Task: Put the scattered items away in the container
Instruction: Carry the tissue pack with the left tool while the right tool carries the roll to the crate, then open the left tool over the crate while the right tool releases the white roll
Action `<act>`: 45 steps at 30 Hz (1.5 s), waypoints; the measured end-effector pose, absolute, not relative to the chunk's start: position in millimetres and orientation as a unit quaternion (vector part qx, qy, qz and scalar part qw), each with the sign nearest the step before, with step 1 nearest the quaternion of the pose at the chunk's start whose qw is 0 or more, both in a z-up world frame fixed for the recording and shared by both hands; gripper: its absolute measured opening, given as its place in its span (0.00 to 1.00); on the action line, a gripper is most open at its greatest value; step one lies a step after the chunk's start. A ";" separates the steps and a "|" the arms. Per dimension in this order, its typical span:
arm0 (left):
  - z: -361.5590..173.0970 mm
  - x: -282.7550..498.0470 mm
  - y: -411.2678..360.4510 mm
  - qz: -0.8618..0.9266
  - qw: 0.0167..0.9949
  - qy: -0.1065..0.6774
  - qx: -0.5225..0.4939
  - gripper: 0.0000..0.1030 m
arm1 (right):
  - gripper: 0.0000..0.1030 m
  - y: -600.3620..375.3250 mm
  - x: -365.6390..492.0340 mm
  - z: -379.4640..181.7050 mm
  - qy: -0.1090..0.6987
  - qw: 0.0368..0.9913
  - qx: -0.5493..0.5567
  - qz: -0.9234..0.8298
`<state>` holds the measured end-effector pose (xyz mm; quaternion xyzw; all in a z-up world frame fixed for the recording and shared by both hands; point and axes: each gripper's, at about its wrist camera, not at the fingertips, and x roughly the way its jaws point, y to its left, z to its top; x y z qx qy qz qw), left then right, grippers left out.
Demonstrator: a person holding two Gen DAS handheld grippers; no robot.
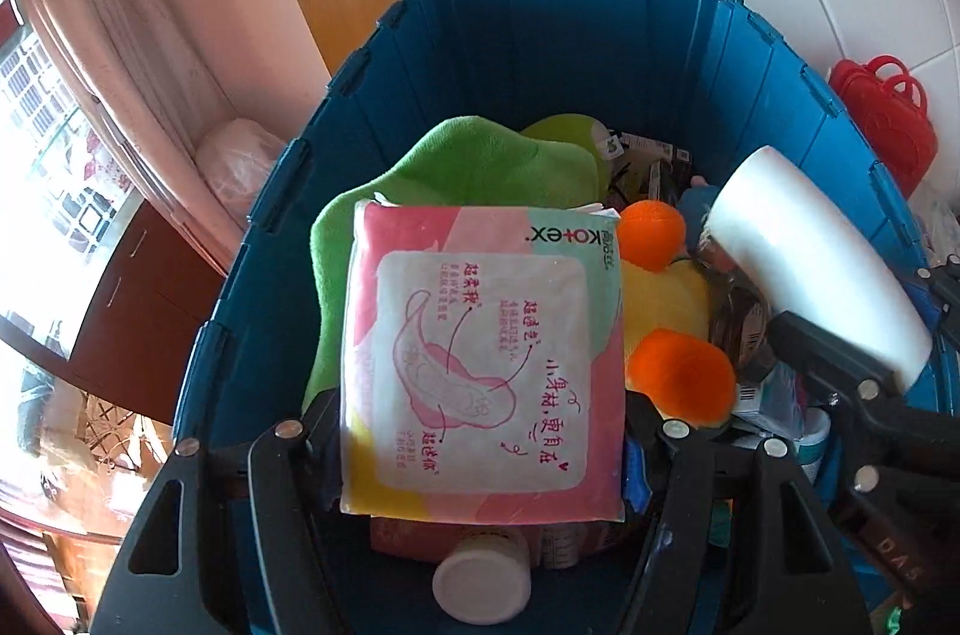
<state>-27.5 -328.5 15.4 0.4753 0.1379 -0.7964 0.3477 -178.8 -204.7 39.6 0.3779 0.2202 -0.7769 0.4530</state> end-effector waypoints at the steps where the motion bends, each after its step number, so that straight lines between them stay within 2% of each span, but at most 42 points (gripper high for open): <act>1: 12.2 -30.1 -330.2 -0.796 0.344 0.139 0.479 0.65 | 0.44 -210.1 -177.3 34.6 0.226 0.449 0.383 -0.775; 8: -0.2 -35.8 -347.9 -0.789 0.333 0.149 0.494 0.67 | 0.44 -231.0 -184.7 11.8 0.245 0.420 0.409 -0.772; 13: 2.9 -33.0 -347.6 -0.795 0.325 0.149 0.489 0.67 | 0.48 -238.3 -187.1 8.2 0.260 0.408 0.411 -0.773; 16: 4.6 -29.2 -345.1 -0.799 0.322 0.150 0.486 0.67 | 0.55 -238.7 -189.2 7.6 0.260 0.400 0.412 -0.776; 21: 17.5 -16.5 -339.0 -0.811 0.324 0.148 0.464 0.67 | 0.80 -230.8 -189.8 10.9 0.256 0.389 0.409 -0.784; 24: 25.5 -8.3 -333.2 -0.818 0.330 0.143 0.449 0.68 | 0.90 -220.5 -185.4 18.5 0.246 0.391 0.404 -0.790; 29: 36.6 7.0 -321.6 -0.832 0.336 0.139 0.420 0.72 | 1.00 -195.2 -171.9 33.0 0.229 0.392 0.384 -0.804; 31: 38.4 9.8 -320.5 -0.836 0.333 0.139 0.414 0.75 | 1.00 -183.4 -165.2 38.6 0.220 0.393 0.377 -0.809; 45: 31.2 31.1 -292.2 -0.843 0.324 0.147 0.403 0.75 | 1.00 -116.7 -138.9 43.5 0.180 0.382 0.368 -0.828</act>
